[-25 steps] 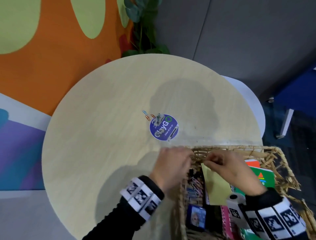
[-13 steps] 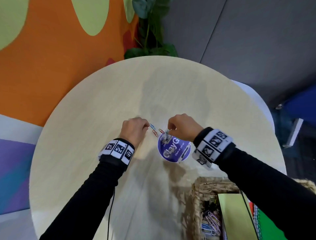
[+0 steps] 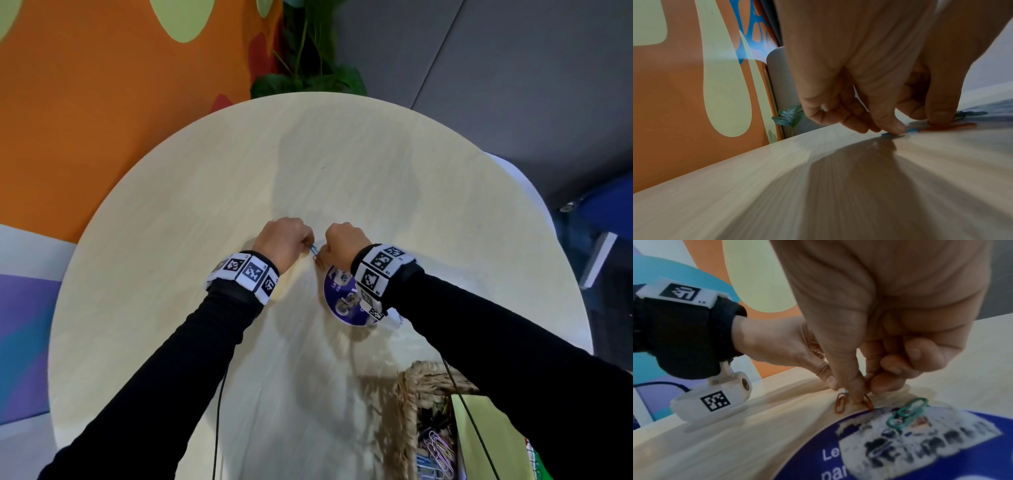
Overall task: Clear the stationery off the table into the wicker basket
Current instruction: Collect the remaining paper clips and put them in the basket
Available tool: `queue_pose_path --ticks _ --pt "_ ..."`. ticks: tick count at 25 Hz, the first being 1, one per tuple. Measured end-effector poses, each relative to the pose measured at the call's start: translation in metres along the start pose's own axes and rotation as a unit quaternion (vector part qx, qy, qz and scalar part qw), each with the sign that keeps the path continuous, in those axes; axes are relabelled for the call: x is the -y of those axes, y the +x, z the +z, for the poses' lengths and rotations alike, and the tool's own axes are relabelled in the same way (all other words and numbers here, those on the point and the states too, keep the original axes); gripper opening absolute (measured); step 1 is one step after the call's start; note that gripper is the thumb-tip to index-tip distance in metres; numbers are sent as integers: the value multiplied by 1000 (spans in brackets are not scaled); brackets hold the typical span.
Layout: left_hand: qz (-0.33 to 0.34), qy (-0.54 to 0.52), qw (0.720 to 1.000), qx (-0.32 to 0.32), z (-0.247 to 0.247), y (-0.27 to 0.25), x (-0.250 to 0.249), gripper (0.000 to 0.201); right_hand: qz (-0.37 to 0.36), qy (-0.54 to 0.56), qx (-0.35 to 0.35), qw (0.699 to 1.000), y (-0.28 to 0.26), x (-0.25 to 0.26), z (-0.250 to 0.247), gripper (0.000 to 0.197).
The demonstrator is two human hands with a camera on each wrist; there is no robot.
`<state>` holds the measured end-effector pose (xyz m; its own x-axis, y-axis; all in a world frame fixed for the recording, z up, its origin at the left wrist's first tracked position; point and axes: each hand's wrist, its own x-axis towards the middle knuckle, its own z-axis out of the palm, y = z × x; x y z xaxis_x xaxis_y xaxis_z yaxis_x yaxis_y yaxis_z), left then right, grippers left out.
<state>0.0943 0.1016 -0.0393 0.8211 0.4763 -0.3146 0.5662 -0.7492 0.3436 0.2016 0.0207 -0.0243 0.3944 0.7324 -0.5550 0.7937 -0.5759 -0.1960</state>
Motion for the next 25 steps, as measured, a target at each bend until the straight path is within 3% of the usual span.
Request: queue_pose_path --ticks 4,10,13,17,21,25 --pt "35 10 999 17 0 6 1 14 -26 12 12 1000 -14 -5 -14 25" --pt "112 102 986 69 -2 18 -6 20 -96 75 -109 987 -127 -44 -72 13" --pt "97 84 991 31 -3 13 -9 20 -102 111 -106 983 -205 -73 -65 13" --pt "54 6 994 -96 -16 -9 -24 16 -49 82 6 995 -270 -100 -5 10" --pt "40 -159 957 -237 -30 -65 -55 15 -8 -1 50 999 -280 -112 62 11" --pt "53 -248 939 -231 -28 -143 -105 9 29 -69 54 996 -271 -113 91 17"
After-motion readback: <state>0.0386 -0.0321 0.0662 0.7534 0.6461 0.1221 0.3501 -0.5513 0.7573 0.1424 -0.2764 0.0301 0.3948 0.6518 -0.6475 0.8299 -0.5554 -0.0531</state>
